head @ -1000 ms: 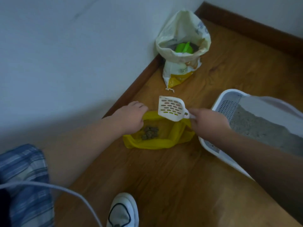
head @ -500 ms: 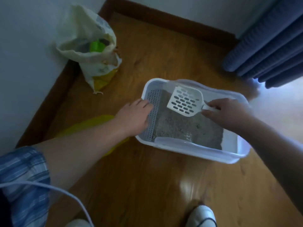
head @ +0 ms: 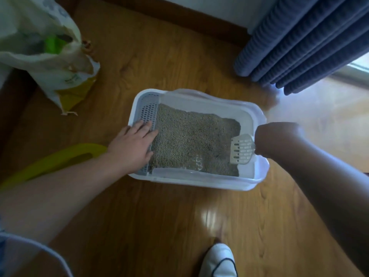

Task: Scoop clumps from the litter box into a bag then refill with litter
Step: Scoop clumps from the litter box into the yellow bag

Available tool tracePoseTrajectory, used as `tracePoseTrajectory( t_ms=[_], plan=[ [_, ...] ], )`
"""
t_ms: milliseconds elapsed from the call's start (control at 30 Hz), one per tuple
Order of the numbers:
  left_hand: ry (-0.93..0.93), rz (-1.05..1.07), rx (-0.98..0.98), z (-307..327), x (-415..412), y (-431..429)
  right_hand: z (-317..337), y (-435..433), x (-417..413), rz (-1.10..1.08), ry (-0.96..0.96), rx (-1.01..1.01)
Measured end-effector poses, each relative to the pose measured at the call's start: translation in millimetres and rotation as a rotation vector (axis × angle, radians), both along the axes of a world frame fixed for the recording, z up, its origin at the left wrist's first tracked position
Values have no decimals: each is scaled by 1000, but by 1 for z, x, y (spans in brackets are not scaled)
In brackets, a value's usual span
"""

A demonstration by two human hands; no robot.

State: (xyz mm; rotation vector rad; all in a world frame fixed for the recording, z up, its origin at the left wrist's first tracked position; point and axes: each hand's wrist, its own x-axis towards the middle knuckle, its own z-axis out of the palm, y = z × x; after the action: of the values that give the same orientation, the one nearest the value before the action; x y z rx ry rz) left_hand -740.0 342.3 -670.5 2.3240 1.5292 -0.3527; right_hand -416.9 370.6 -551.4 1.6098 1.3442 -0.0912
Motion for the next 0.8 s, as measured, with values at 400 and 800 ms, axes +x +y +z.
tracePoseTrajectory(
  t_ms=[400, 800],
  plan=[
    [-39, -2, 1, -5, -3, 1, -44, -1, -24, 142, -134, -133],
    [-62, -17, 21, -10, -8, 1, -48, -6, 3, 151, 45, 20]
  ],
)
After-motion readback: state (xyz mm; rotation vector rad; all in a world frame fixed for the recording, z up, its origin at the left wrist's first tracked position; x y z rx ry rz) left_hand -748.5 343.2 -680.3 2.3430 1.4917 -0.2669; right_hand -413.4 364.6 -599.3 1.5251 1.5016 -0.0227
